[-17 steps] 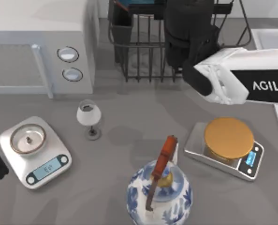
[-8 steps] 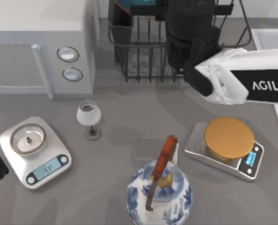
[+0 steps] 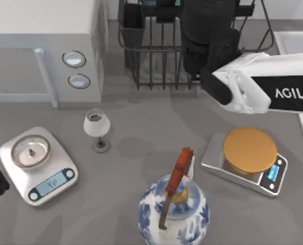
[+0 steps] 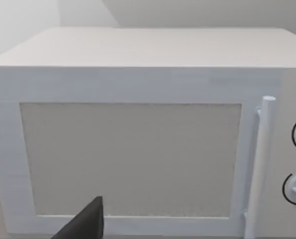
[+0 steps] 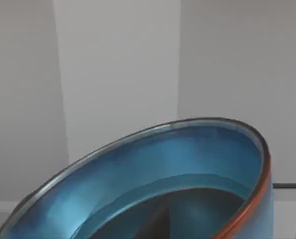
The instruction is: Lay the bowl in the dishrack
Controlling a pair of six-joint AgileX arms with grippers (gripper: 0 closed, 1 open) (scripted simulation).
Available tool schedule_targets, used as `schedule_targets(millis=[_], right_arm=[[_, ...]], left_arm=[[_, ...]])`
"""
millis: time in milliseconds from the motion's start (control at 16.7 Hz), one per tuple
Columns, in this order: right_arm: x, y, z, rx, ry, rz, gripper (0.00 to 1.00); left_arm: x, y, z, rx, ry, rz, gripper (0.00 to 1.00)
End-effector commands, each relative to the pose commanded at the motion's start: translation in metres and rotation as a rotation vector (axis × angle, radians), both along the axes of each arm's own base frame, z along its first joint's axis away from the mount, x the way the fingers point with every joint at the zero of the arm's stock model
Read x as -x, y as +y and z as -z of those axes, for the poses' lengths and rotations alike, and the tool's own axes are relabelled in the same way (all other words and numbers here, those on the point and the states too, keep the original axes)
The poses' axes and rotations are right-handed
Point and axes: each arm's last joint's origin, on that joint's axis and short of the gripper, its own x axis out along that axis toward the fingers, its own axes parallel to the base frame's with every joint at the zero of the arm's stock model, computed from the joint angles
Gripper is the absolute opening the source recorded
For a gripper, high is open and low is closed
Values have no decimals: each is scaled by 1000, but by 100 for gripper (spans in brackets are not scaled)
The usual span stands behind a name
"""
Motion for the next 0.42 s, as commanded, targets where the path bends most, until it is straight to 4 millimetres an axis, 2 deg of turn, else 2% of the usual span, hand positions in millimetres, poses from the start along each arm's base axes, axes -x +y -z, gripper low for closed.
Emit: schedule_targets(millis=[60, 120, 420], right_arm=[[0, 0, 0, 0, 0, 0, 98], [0, 0, 0, 0, 0, 0, 100], [0, 0, 0, 0, 0, 0, 100]], left_arm=[[0, 0, 0, 0, 0, 0, 100], [0, 0, 0, 0, 0, 0, 100], [0, 0, 0, 0, 0, 0, 100]])
